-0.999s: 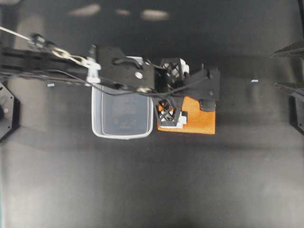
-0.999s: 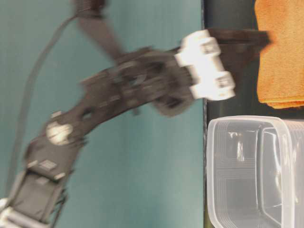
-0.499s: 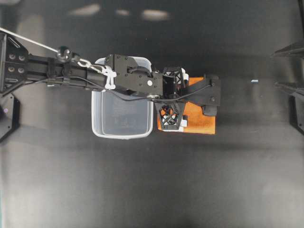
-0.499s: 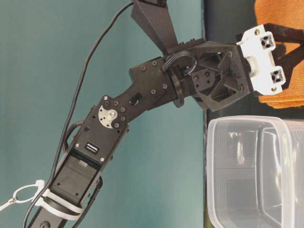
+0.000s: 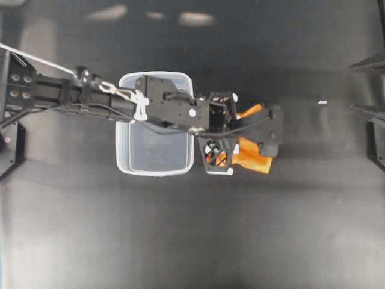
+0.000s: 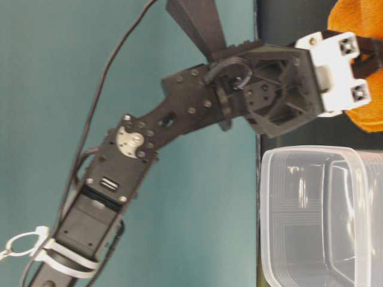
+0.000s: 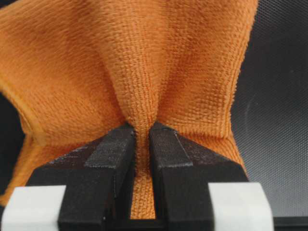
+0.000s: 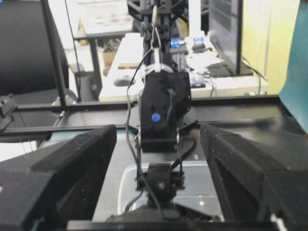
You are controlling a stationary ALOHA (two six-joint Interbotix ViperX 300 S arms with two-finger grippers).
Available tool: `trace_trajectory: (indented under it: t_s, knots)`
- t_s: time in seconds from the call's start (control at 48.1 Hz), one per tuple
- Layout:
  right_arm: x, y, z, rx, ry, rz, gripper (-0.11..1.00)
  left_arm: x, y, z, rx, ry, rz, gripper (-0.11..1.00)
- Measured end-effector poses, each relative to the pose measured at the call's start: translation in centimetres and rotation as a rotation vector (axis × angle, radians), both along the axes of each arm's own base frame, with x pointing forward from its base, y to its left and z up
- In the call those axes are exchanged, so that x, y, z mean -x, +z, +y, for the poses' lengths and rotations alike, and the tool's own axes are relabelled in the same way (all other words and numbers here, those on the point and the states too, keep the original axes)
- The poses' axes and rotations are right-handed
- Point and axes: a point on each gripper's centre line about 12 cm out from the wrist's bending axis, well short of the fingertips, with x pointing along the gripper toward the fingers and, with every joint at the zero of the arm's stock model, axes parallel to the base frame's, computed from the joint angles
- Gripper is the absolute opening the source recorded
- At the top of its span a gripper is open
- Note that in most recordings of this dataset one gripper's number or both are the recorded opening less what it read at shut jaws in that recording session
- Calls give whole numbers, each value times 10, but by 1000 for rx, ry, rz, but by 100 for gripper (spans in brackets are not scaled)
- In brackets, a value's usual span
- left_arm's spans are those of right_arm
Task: Place the orange towel into the container with the left arm.
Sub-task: 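Lift the gripped towel and drag it left over the container, then lower the towel into the container with the left gripper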
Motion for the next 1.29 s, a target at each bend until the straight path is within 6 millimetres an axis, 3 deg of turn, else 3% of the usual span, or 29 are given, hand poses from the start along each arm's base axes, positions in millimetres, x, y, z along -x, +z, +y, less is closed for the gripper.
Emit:
trace_trajectory:
  t_s: [0.125, 0.25, 0.354, 0.437, 0.541, 0.666, 0.832, 0.978, 1.29]
  knots:
    - [0, 0, 0, -2, 0, 0, 69, -1, 46, 2, 0, 6, -63, 6]
    - [1, 1, 0, -2, 0, -3, 69, 10, 113, -1, 0, 2, -150, 6]
    - [1, 1, 0, -3, 0, -6, 69, 36, 164, -3, 1, 0, -197, 6]
    - [1, 0, 0, -8, 1, -5, 69, 61, 180, -3, 0, 1, -186, 6]
    - [2, -1, 0, -17, 1, -3, 69, 91, 173, 0, 0, 8, -137, 6]
    - [1, -3, 0, -26, 2, 1, 69, 129, 150, 6, -1, 22, -69, 6]
    - [1, -4, 0, -29, 3, 6, 69, 158, 138, 18, -2, 54, -74, 6]
    - [1, -5, 0, -29, 3, 8, 69, 171, 131, 21, -2, 62, -69, 6]
    - [1, -5, 0, -29, 3, 9, 69, 173, 119, 23, -1, 70, -37, 6]
